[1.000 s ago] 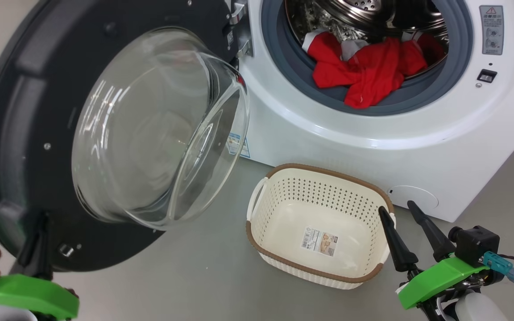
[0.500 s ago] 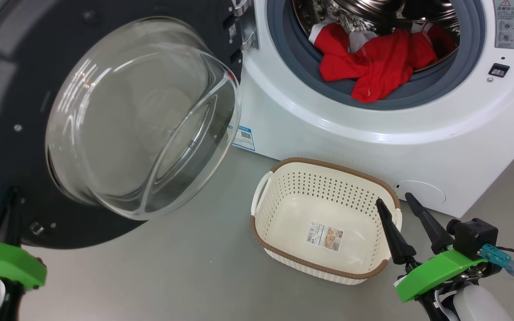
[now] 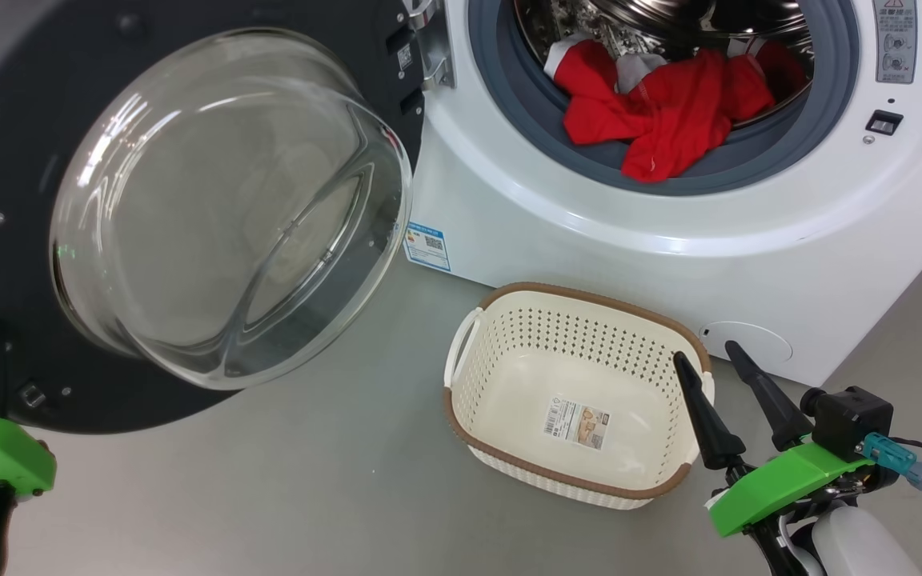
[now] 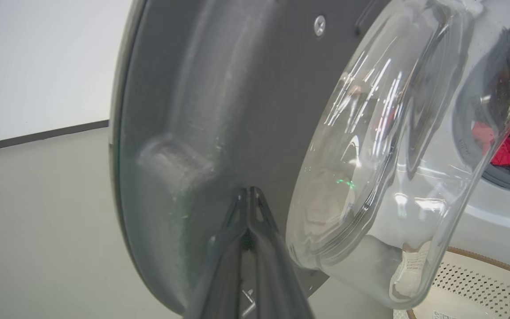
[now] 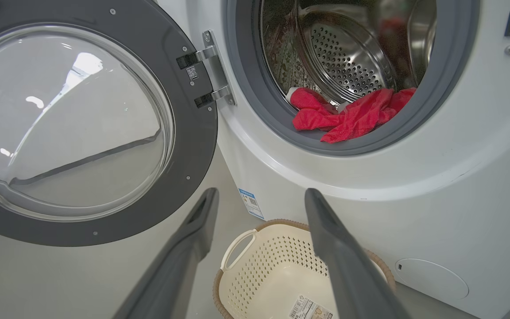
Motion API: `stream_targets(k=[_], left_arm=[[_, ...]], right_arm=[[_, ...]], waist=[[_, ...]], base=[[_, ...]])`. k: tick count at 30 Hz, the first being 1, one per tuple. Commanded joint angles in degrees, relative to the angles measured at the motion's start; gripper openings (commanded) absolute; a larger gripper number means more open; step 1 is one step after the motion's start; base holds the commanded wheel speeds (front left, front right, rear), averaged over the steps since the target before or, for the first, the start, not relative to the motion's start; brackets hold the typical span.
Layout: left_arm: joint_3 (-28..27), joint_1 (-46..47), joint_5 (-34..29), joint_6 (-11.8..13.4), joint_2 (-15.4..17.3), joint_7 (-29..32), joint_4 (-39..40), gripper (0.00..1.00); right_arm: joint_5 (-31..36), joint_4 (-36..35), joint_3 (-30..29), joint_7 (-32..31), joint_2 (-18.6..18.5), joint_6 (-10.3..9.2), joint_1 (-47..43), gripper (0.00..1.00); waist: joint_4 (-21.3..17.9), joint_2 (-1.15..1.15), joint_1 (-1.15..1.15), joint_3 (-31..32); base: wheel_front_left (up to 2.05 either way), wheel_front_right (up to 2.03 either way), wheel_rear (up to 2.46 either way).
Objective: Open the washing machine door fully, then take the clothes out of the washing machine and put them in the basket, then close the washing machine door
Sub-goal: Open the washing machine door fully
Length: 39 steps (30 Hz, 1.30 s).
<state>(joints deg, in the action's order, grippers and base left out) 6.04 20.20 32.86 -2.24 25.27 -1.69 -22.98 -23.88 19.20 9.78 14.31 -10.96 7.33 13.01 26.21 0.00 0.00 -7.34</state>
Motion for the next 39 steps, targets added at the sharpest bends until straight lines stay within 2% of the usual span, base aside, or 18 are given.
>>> stream_targets(k=[1,14,35,36,37,38,39], left_arm=[[-2.4,3.1,-0.7,0.1,3.6,-0.7,0.4,0.0],[-1.2,2.1,-0.8,0.0,3.2,-2.1,0.6,0.0],[-1.4,-5.8,0.2,3.3,2.0,-2.9,9.8,0.0],[-1.4,-6.2,0.2,3.5,1.8,-3.0,10.6,0.09],[-1.4,-6.7,0.2,3.8,1.6,-3.1,11.4,0.23],[-1.3,-7.2,0.2,4.1,1.5,-3.1,12.1,0.32],[-1.3,-7.6,0.2,4.3,1.4,-3.2,12.8,0.48]], right_arm=[[-0.4,-1.2,1.0,0.7,-0.1,0.16,1.0,1.0],[-0.5,-1.0,1.2,0.7,0.3,0.16,0.6,1.0],[-0.8,-0.1,2.3,0.7,0.6,0.16,0.5,1.0],[-0.9,-0.1,2.4,0.7,0.5,0.16,0.4,1.0],[-0.9,-0.1,2.4,0.7,0.6,0.16,0.4,1.0],[-0.9,0.0,2.5,0.7,0.6,0.16,0.4,1.0],[-1.0,0.1,2.6,0.7,0.6,0.16,0.4,1.0]], waist=[[0.0,0.0,0.0,0.1],[0.5,0.0,0.0,1.0],[-0.5,0.0,0.0,3.0],[-0.7,0.0,0.0,3.0],[-0.8,0.0,0.0,3.1],[-0.9,0.0,0.0,3.1],[-1.1,0.0,0.0,3.2]], base=[[0.0,0.0,0.0],[0.0,0.0,0.0],[0.0,0.0,0.0],[0.0,0.0,0.0],[0.0,0.0,0.0],[0.0,0.0,0.0],[0.0,0.0,0.0]])
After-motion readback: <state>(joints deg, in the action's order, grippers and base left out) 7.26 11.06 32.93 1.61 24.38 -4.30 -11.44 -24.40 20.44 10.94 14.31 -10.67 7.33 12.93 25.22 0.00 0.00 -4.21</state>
